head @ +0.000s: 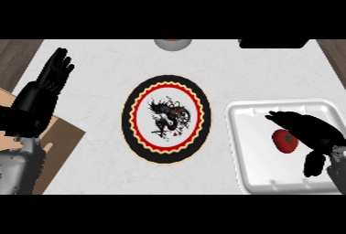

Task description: Pick the tomato from the tray and place it in the plate

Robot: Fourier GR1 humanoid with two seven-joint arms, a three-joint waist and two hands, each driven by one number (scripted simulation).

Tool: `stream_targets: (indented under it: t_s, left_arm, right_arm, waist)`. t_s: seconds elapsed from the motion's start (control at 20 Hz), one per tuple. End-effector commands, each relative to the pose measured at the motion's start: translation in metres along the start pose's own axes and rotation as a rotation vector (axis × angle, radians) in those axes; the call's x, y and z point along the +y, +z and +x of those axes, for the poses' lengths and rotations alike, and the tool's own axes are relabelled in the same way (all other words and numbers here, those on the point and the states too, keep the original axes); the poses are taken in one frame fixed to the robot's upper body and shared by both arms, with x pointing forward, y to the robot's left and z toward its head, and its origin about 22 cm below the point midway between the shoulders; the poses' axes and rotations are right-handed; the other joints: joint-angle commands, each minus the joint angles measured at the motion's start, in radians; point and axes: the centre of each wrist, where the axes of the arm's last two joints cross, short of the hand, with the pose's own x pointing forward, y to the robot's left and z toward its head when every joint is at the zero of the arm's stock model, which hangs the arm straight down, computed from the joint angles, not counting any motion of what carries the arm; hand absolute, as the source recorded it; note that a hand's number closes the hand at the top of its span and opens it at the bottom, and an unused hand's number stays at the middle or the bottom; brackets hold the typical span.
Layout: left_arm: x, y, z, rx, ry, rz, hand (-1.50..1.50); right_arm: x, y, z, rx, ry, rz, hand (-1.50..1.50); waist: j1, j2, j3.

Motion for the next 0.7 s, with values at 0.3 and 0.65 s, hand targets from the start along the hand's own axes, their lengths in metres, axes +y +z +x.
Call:
stream_targets:
  t_s: [0.3, 0.65]
  left_arm:
    - [0.000, -0.003, 0.008, -0.026, 0.000, 0.017, 0.00]
    - [-0.005, 0.005, -0.003, 0.002, 0.001, -0.022, 0.00]
  right_arm:
    - [0.031, -0.035, -0.002, 0.051, 0.032, 0.079, -1.50]
    - [0.032, -0.037, -0.001, -0.083, 0.022, -0.144, 1.50]
  waist:
    - [0.002, 0.000, 0.000]
    - [0.001, -0.001, 0.001]
